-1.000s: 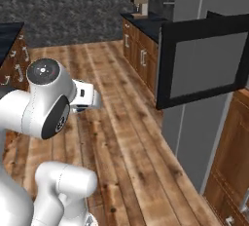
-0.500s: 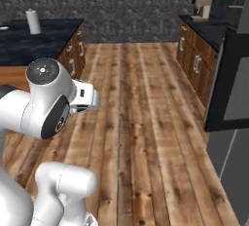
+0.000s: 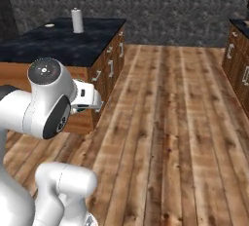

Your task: Pick the cup of tea, navigate to the dining table, and place it on the saucer.

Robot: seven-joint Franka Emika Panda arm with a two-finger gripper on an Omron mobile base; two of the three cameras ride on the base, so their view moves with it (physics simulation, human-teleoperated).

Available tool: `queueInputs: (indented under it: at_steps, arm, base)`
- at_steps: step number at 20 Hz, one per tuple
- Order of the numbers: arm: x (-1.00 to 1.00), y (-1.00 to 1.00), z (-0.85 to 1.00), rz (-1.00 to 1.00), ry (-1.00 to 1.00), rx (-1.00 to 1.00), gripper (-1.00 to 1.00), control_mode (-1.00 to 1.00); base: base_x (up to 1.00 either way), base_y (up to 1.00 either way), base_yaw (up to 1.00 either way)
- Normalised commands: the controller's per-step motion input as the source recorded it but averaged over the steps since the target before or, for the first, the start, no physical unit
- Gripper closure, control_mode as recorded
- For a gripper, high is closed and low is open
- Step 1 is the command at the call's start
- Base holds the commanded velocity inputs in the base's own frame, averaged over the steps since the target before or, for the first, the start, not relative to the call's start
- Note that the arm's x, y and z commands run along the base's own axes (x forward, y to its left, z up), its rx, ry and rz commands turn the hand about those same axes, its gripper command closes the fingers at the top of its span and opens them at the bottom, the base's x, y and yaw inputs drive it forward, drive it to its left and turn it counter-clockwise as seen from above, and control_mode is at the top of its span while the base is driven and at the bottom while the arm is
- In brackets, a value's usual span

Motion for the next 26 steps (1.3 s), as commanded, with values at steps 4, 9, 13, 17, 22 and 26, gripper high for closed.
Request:
queueInputs:
  at_steps: [4,9,13,17,22,26]
  arm:
    - [0.00,0.00,0.00,0.00,0.00,0.00,1.00,1.00]
    - [0.00,0.00,0.00,0.00,0.00,0.00,1.00,1.00]
    - [0.00,0.00,0.00,0.00,0.00,0.00,1.00,1.00]
    - [0.00,0.00,0.00,0.00,0.00,0.00,1.00,1.00]
    - [0.00,0.00,0.00,0.00,0.00,0.00,1.00,1.00]
    - [0.00,0.00,0.00,0.00,0.00,0.00,1.00,1.00]
  base:
    - [0.66,0.79,0.21]
    - [0.95,0.21,0.27]
    - [1.00,0.00,0.29]
    - [1.00,0.00,0.36]
    - [1.00,0.01,0.35]
    - [1.00,0.15,0.30]
